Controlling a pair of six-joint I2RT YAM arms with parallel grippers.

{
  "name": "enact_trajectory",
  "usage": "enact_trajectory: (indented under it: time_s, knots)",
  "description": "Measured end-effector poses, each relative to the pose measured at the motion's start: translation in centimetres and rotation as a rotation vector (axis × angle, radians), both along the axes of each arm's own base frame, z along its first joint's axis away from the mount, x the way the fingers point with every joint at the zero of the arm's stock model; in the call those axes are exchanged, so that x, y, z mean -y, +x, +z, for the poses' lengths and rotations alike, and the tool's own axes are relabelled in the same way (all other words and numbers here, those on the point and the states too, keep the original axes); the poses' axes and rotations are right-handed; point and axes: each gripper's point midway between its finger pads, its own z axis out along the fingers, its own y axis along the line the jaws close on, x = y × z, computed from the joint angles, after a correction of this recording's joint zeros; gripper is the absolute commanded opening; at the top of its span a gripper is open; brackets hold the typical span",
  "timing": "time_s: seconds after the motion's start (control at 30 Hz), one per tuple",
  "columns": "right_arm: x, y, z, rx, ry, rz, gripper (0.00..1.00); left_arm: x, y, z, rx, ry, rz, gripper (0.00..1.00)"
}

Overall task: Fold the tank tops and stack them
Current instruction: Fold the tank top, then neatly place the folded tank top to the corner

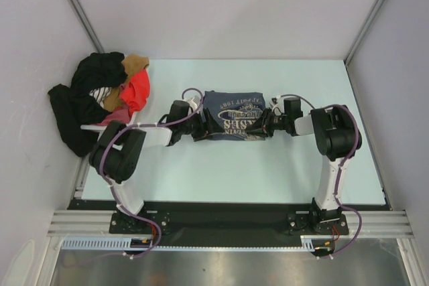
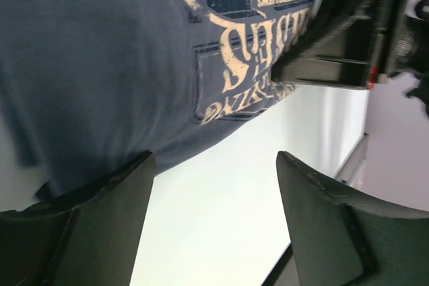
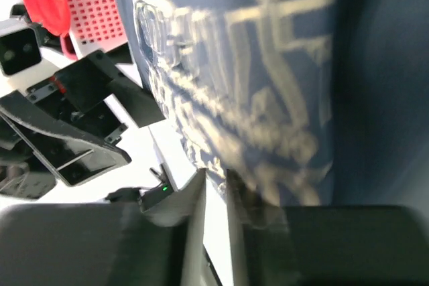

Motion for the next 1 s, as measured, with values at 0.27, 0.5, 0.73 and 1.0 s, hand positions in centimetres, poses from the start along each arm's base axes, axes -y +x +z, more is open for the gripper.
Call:
enact_trajectory:
  time_s: [0.27, 0.5, 0.73, 1.0]
  knots:
    - [2.4, 0.7, 4.6, 0.146, -0.191, -0.088, 0.47, -4.1, -0.6, 5.1, 0.163, 0.156, 0.115, 0.9]
    - [5.9, 1.7, 5.7, 0.2, -0.475, -0.206, 0.61, -9.4, -1.7, 6.8, 0.267, 0.315, 0.295, 1.0]
    - [8.5, 6.2, 5.3, 0.205, -0.719, -0.287, 0.59, -12.9, -3.3, 5.3, 0.254, 0.439, 0.388, 1.0]
    - [8.4, 9.2, 0.5, 0.152, -0.848, -0.216, 0.65, -13.8, -3.8, 6.0, 0.287, 0.457, 0.407, 1.0]
